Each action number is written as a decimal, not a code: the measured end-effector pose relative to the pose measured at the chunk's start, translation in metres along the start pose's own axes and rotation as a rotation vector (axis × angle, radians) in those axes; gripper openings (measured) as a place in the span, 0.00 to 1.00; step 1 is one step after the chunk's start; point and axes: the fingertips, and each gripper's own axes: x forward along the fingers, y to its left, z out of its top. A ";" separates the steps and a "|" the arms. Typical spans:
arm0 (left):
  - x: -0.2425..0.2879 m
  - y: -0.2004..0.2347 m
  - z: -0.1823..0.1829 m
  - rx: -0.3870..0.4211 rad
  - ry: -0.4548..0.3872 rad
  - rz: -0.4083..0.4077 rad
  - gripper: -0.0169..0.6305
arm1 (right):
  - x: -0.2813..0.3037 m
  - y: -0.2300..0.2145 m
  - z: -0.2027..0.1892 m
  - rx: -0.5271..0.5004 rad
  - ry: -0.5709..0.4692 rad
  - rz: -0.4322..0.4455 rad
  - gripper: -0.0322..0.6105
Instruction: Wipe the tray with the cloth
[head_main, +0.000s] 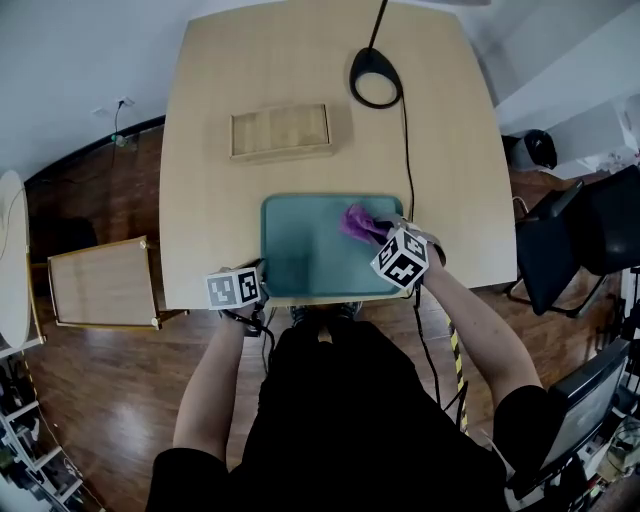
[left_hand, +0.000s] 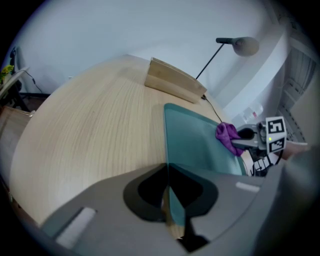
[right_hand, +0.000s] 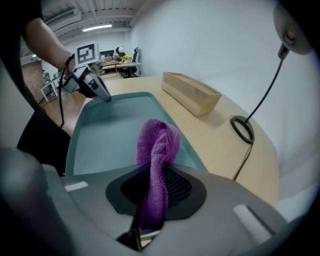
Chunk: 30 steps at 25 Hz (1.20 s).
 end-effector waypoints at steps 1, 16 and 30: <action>0.000 0.000 0.000 0.003 0.000 0.002 0.08 | -0.002 0.012 -0.001 -0.020 0.002 0.014 0.14; 0.003 -0.001 -0.001 0.026 0.000 0.027 0.08 | -0.028 0.127 -0.021 -0.237 0.004 0.145 0.14; 0.002 -0.004 0.000 0.024 -0.017 0.013 0.08 | -0.006 0.053 -0.010 -0.191 0.031 0.064 0.14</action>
